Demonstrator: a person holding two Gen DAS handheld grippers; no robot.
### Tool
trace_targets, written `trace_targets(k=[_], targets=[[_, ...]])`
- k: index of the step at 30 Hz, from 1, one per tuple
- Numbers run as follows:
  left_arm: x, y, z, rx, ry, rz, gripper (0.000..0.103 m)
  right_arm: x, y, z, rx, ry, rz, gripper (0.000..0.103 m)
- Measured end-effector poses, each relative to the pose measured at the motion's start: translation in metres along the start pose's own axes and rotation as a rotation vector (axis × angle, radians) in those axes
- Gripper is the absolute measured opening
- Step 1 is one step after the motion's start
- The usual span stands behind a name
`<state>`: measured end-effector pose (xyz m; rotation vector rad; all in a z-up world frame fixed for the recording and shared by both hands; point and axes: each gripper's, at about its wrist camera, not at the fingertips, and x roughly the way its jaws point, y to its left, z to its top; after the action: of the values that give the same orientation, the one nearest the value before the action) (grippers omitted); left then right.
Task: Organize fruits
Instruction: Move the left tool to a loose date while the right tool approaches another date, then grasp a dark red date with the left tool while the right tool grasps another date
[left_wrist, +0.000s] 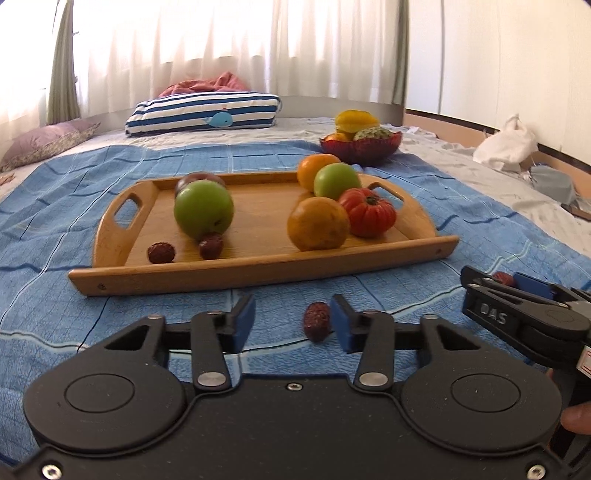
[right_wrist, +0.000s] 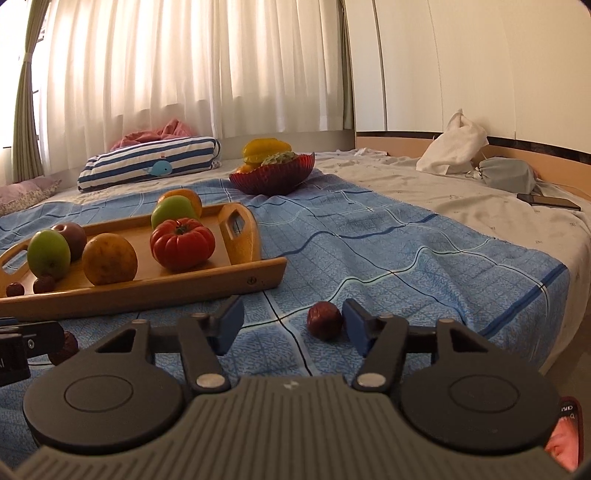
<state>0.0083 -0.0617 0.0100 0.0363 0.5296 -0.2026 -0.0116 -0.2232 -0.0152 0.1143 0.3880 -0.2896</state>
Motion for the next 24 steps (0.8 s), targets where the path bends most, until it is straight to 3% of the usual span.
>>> trace_targets(k=[3, 9, 24], targets=[[0.002, -0.006, 0.000, 0.021, 0.002, -0.014, 0.029, 0.005, 0.000, -0.001, -0.006, 0.016, -0.006, 0.058], [0.008, -0.011, -0.003, 0.011, 0.018, -0.039, 0.023, 0.009, 0.002, -0.001, -0.012, 0.022, -0.010, 0.056], [0.018, -0.015, -0.008, 0.010, 0.048, -0.040, 0.023, 0.014, 0.002, -0.002, -0.029, 0.021, -0.007, 0.044]])
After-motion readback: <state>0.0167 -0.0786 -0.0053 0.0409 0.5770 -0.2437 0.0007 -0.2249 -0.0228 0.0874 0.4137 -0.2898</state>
